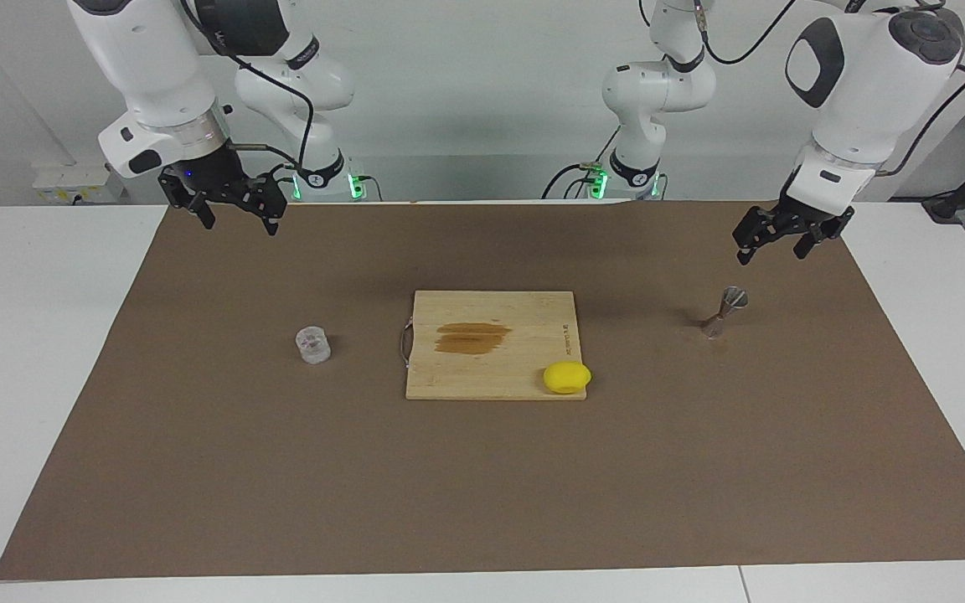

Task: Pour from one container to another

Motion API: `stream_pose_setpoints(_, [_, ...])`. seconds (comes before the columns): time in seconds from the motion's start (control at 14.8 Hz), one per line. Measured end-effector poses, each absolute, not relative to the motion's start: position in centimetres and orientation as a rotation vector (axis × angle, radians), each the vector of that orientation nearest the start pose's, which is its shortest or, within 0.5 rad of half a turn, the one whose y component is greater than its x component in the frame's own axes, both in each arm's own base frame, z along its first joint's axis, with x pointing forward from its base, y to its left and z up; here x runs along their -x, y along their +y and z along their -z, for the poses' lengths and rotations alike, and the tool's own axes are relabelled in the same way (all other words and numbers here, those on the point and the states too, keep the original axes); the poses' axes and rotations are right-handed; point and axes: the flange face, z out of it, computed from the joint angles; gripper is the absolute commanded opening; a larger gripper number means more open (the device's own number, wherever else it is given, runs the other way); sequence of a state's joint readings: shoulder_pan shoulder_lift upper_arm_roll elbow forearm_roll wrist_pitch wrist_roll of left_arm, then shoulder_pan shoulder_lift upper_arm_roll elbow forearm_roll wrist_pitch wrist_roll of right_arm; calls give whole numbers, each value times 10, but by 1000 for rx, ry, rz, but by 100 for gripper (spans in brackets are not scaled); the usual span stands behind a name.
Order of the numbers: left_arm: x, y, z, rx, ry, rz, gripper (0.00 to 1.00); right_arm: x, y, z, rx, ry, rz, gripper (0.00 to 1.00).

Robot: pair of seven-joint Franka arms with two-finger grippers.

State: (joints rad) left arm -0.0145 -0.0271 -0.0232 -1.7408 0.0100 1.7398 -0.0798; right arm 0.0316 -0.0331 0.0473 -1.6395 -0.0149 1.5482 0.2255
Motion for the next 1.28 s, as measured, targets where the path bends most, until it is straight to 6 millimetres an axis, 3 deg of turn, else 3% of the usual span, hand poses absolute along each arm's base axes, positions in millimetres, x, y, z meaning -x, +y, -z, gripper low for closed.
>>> stream_pose_setpoints(0.34, [-550,-10,-557,3131,-86,107,100,-539,41,-608,3157,232,-87,100])
stream_pose_setpoints(0.61, [-537,-9,-554,3128,-89,-13,100,-539,41,-608,3157,232,-87,100])
stream_pose_setpoints(0.81, [-524,-15,-568,3123,-71,-104,100,-539,41,-608,3157,232,-87,100])
stream_pose_setpoints(1.08, [-515,-26,-607,3119,-42,-160,100,-539,41,-608,3157,232,-87,100])
stream_pose_setpoints(1.28, [-512,-33,-614,3184,-41,-199,100,-539,41,-608,3157,232,-87,100])
